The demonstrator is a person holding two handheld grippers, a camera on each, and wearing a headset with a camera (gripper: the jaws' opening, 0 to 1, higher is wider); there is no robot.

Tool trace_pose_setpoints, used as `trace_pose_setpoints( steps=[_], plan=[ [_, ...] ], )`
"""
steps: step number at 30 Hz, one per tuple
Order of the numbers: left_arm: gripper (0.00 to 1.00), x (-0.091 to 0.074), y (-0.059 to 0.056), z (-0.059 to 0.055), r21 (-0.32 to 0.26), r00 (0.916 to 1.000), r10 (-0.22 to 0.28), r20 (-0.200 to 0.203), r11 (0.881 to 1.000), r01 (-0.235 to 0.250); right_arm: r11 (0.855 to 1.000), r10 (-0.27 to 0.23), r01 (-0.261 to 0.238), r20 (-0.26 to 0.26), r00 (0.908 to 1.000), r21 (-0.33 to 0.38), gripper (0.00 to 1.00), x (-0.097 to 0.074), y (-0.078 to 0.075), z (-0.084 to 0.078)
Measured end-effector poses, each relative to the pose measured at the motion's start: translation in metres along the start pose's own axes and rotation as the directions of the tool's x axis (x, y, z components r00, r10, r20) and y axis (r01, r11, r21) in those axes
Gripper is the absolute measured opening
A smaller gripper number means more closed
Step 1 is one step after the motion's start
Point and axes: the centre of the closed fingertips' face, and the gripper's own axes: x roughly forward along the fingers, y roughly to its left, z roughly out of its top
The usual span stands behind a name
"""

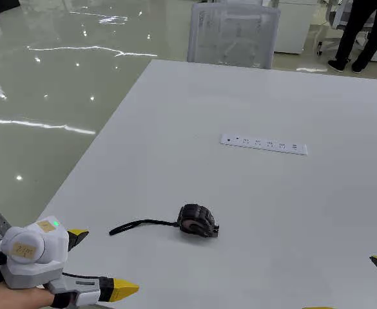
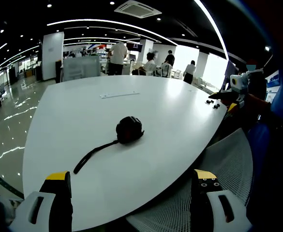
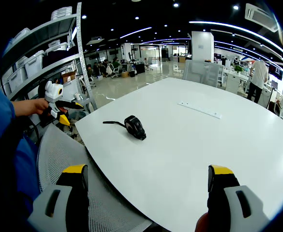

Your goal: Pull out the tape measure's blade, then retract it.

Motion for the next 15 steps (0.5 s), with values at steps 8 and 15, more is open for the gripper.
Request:
trace_pose_setpoints(
  steps=[8, 15],
  plan=[
    [1.00, 0.0017, -0.0018, 0.0003, 0.000, 1.0000, 0.006, -0.004, 1.000, -0.006, 1.000, -0.001, 0.001, -0.002, 1.0000, 0.013, 1.00, 0.0000, -0.0009, -0.0040],
    [0.99, 0.0043, -0.0039, -0.0013, -0.007, 0.9999, 0.011, -0.005, 1.000, -0.011, 1.000, 0.002, -0.002, -0.003, 1.0000, 0.022, 1.00, -0.0006, -0.0014, -0.0069]
  ],
)
